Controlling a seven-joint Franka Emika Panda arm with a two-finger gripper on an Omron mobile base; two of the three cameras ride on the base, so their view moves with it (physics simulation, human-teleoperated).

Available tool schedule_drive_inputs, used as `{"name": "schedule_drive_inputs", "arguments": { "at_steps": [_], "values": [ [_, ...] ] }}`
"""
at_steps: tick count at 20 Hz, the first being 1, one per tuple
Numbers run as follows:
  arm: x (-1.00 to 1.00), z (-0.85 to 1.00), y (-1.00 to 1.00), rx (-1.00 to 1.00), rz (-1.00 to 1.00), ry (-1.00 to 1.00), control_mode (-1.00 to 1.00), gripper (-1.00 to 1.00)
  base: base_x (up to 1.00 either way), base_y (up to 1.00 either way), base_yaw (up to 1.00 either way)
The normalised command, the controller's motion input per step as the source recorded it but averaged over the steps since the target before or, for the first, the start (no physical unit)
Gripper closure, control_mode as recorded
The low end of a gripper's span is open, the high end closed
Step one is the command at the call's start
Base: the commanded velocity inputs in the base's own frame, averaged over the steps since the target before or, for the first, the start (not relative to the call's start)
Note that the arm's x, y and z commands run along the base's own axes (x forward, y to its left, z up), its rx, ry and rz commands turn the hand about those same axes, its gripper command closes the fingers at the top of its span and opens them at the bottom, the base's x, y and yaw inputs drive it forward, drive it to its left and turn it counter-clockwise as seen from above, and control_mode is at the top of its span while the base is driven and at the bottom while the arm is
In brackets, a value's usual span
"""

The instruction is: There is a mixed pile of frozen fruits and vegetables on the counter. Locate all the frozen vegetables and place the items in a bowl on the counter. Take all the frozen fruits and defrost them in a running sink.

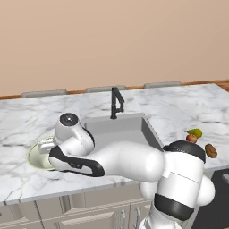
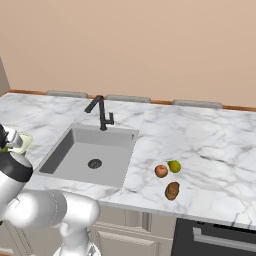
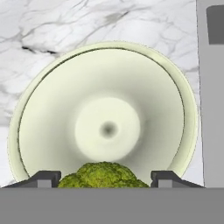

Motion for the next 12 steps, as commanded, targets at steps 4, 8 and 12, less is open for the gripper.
{"name": "schedule_drive_inputs", "arguments": {
  "at_steps": [4,8,12],
  "values": [
    [0.1,0.0,0.06,0.0,0.0,0.0,-1.0,-1.0,0.0,0.0,0.0],
    [0.21,0.0,0.1,0.0,0.0,0.0,-1.0,-1.0,0.0,0.0,0.0],
    [0.19,0.0,0.13,0.0,0.0,0.0,-1.0,-1.0,0.0,0.0,0.0]
  ]
}}
